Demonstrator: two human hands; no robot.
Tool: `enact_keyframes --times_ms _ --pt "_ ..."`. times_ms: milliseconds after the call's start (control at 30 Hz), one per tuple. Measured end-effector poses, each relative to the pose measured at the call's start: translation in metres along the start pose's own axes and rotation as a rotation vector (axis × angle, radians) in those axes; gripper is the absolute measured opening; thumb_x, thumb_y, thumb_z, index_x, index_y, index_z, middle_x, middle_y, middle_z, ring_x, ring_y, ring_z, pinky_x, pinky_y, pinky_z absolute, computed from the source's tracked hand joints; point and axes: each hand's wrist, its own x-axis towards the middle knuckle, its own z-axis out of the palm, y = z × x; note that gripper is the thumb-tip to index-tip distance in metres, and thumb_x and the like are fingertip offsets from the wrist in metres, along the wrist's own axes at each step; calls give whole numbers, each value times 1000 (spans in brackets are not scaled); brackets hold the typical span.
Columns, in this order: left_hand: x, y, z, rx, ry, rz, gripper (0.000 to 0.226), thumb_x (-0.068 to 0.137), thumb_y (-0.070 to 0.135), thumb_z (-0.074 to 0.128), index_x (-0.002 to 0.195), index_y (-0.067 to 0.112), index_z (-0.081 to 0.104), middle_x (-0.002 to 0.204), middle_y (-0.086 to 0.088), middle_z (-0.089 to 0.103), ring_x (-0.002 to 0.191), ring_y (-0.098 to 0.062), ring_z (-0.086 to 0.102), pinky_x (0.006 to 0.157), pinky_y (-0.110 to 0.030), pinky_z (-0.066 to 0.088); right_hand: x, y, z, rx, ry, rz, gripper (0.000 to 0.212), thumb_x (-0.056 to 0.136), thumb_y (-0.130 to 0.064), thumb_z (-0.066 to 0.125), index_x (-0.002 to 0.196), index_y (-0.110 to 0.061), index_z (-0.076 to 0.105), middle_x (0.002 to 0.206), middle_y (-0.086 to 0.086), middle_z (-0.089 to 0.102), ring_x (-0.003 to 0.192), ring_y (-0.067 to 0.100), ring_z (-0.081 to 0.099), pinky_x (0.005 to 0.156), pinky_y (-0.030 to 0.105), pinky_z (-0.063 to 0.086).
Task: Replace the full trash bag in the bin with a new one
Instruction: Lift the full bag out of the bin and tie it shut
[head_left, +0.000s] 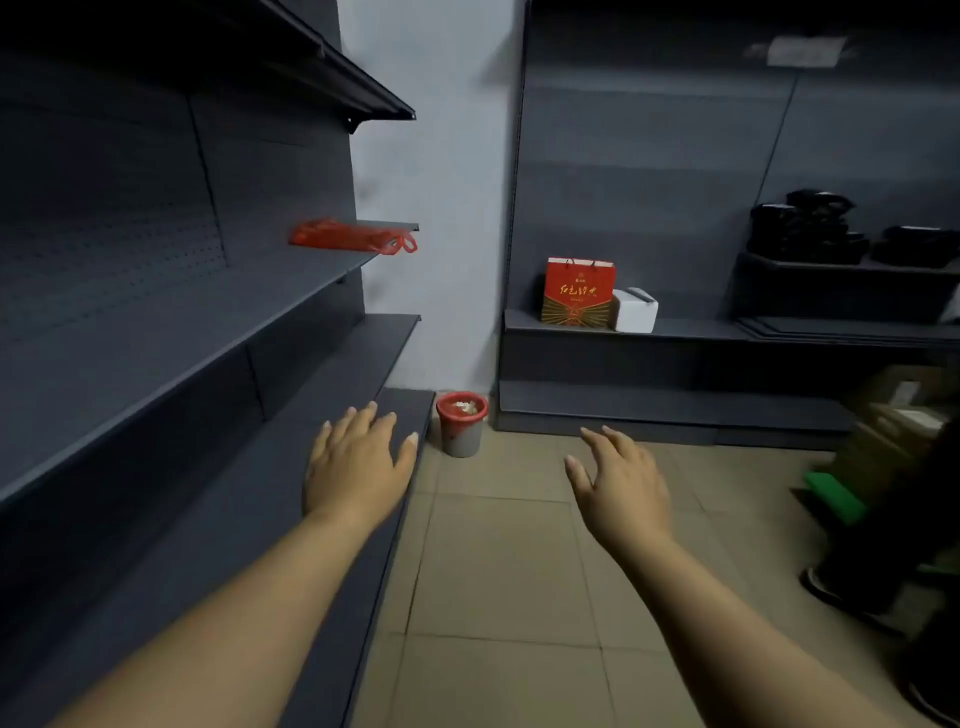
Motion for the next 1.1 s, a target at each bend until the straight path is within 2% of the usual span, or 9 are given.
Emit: enact_keyframes --times_ms 133,300,433,700,800,933,1100 --pt "49 0 31 17 -35 30 54 94 47 24 141 20 33 155 -1 24 144 -18 16 119 -37 5 49 4 33 -16 -50 52 50 96 -44 36 142 -25 36 152 -1 34 139 20 30 113 36 27" --pt "126 8 75 28 -40 37 52 94 46 26 138 20 39 153 -2 29 142 -18 21 118 -38 8 130 10 69 -31 -44 14 49 96 -44 36 141 -26 38 151 -1 36 139 21 32 112 36 28" --pt "208 19 114 31 -26 15 50 93 46 29 132 19 46 149 -4 37 137 -21 32 117 -38 13 217 24 90 -25 -21 -2 48 96 -43 37 141 -26 38 151 0 36 140 21 30 113 37 27" --pt "380 49 177 18 -1 -25 47 94 42 32 129 16 48 141 -4 47 131 -22 40 115 -38 19 405 38 130 -26 -70 -26 48 96 -44 37 142 -27 37 152 -1 35 139 21 31 112 38 29" --pt "428 47 201 3 -1 -66 47 94 41 32 129 15 48 140 -5 48 130 -23 41 114 -39 21 459 34 150 -31 -98 -53 48 96 -43 38 142 -26 37 152 0 35 139 22 31 112 39 29" --pt "487 37 230 -11 5 -121 46 93 43 34 121 13 55 129 -8 57 120 -26 50 108 -41 29 520 29 180 -38 -145 -92 48 97 -43 36 142 -26 36 152 0 34 140 22 30 112 39 30" --pt "568 19 269 -4 23 -141 45 93 43 34 119 13 55 127 -8 58 118 -27 51 108 -40 29 602 24 227 -58 -161 -127 49 97 -44 34 143 -26 35 153 1 33 141 22 29 112 40 29"
